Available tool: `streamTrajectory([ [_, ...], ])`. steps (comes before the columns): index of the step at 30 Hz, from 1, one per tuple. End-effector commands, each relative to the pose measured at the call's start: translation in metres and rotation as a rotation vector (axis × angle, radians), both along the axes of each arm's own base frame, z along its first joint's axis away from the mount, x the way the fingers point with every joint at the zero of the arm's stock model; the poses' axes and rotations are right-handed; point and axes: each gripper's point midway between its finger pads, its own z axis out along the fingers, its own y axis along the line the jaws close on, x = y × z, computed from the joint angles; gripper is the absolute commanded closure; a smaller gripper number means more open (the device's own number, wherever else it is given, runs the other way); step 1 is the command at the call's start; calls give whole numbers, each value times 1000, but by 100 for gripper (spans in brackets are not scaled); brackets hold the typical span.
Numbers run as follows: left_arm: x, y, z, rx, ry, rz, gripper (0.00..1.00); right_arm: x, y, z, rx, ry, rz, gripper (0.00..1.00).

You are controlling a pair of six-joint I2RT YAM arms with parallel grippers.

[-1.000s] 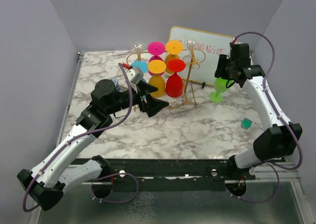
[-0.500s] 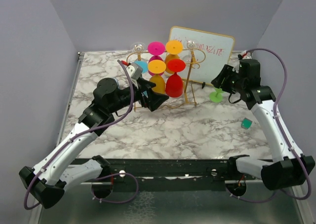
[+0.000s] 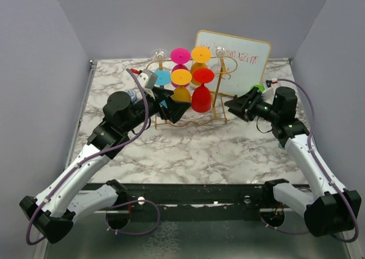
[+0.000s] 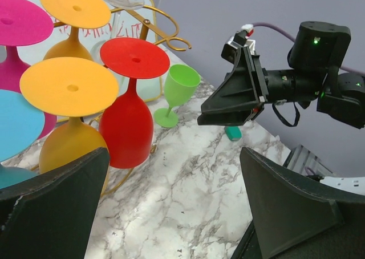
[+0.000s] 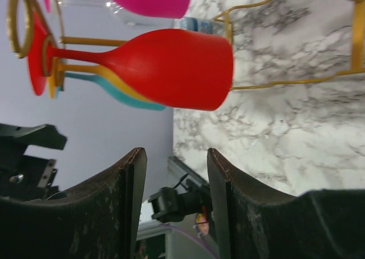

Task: Take the wine glass off the wine glass rack
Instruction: Pick up the wine glass from the wine rack.

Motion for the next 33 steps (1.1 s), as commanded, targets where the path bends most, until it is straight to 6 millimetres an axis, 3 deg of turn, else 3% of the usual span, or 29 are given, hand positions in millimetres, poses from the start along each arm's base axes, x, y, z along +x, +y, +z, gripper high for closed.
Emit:
streamTrajectory([
  [1,3,4,12,-32,-17,31,1,-8,22,66,185,-145,134,48],
  [9,-1,4,2,-36,4,16,1,9,25,104,185,-214,113,48],
  [16,-2,2,0,-19,6,1,1,26,33,114,97,-186,51,52],
  [20,-3,-1,2,-22,3,-12,1,34,42,109,70,-161,35,63],
  [27,-4,-6,4,-37,2,-41,1,45,63,97,54,-130,31,62],
  [33,-6,-5,0,-32,18,-40,1,52,65,98,43,-162,7,63],
])
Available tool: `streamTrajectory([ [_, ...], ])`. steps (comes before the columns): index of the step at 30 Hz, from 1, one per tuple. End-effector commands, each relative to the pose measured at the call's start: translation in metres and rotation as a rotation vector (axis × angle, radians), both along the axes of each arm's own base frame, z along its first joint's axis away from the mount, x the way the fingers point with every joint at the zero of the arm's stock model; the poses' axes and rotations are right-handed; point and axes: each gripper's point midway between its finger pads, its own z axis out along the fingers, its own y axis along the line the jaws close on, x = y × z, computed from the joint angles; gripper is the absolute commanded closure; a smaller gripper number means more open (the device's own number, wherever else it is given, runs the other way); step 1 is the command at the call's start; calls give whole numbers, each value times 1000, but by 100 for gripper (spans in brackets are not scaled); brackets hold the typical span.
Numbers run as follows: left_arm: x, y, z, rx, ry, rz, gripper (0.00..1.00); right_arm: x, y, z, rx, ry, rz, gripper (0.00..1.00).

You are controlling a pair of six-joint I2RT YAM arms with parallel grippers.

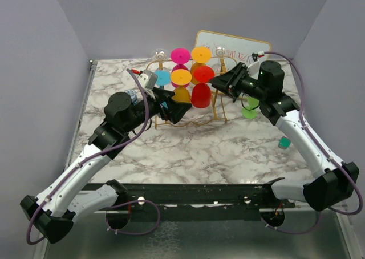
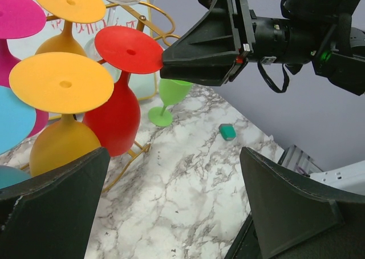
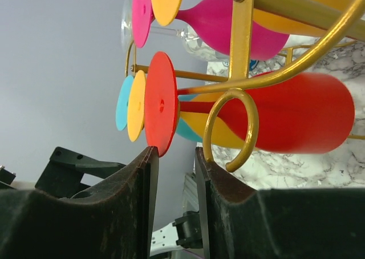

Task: Take the wine glass off the wine glass rack
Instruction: Pick up the wine glass from the wine rack.

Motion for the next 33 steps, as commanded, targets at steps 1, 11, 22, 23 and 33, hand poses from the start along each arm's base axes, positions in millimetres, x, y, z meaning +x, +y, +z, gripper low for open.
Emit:
streamTrajectory([
  [1,-4,-2,5,-22,-4,-22,1,9,-4,11,-21,-52,-60,63],
  [11,-4,-7,-5,-23,30,-43,1,16,-5,14,-25,-70,-78,62],
  [22,-5,-7,-1,-35,20,-48,1,15,-5,28,5,-90,-83,61],
  [23,-5,-7,-1,-35,20,-48,1,14,-5,28,6,-89,-83,61],
  [33,-5,-6,4,-38,9,-44,1,18,-8,33,18,-89,-115,58],
])
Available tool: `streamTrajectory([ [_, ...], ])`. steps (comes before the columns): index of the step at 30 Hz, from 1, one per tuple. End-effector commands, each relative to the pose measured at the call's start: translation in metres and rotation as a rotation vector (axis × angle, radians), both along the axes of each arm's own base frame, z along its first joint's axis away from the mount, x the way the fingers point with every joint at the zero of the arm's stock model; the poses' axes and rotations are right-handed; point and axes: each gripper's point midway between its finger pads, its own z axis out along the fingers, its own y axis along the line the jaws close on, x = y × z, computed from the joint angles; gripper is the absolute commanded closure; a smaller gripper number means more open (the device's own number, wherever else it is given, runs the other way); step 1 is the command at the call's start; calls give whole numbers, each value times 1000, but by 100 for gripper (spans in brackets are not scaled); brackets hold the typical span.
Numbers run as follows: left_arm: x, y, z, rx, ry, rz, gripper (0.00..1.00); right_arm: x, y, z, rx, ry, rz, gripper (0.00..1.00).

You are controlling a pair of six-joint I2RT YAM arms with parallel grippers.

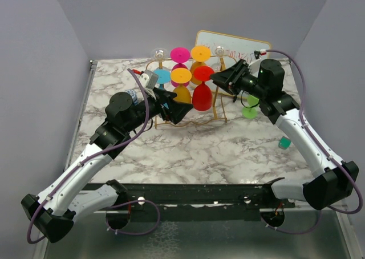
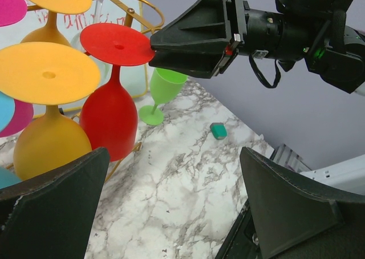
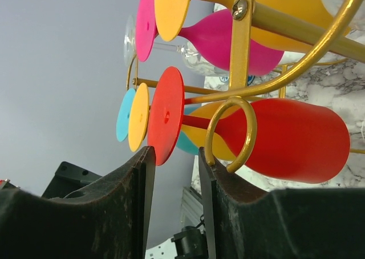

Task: Take the wine glass off the wine glass rack
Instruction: Pick up the wine glass from the wine rack.

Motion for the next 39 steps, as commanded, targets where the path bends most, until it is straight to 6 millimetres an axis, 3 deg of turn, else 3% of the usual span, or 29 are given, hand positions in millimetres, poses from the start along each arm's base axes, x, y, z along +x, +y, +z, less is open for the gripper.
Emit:
streamTrajectory([
  [1,-3,-1,7,-14,-18,-18,1,5,-6,27,34,-59,-54,58],
  [20,-2,-4,2,-8,-4,-30,1,-10,-29,22,93,25,-193,55],
  [28,-4,-2,0,-8,-5,-26,1,-20,-37,16,79,48,-352,54],
  [34,-5,0,-5,17,3,-22,1,-27,-20,9,62,53,-397,54],
  [39,-6,3,-5,25,-2,-13,1,-22,-11,3,63,56,-401,57],
])
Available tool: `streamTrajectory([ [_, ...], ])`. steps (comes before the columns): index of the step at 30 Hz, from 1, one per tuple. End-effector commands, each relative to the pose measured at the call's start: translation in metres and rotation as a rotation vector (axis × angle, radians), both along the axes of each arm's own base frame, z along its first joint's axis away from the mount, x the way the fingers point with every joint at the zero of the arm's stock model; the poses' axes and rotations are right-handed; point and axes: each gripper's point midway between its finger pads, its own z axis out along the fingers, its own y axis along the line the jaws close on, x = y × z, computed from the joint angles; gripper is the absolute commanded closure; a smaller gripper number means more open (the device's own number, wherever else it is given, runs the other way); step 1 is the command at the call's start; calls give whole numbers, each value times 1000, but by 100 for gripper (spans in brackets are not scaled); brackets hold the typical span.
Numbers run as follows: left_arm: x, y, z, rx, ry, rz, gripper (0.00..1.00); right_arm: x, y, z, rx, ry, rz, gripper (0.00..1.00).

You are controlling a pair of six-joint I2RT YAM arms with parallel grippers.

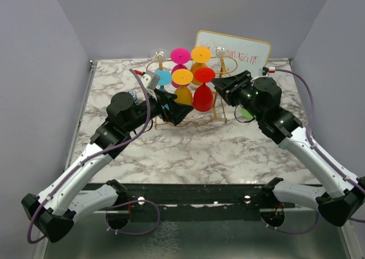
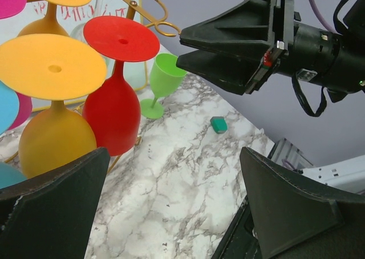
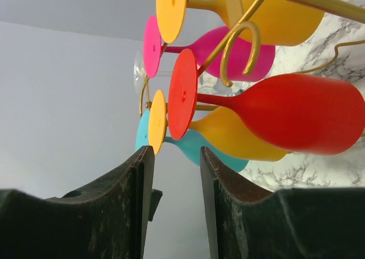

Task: Take the wine glass off the wine glass rack
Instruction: Pick up the wine glass from the wine rack.

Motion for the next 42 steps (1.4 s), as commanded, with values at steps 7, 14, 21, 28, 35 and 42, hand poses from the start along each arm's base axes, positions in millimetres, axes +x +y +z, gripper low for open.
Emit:
streamTrajectory([
  [7,-7,6,3,4,-15,-2,1,24,-9,-8,-27,-6,-129,59],
  [14,-5,5,0,12,-4,3,1,30,-6,-4,-6,-27,-134,62],
  [21,-5,6,-1,22,-1,6,1,34,1,-7,0,-17,-118,65],
  [28,-5,6,-2,23,2,3,1,35,4,-3,4,-34,-108,76],
  [35,-6,6,-2,22,5,2,1,34,6,-2,16,-36,-95,76],
  [42,-5,4,-5,16,23,-4,1,34,6,-3,16,-37,-92,79],
])
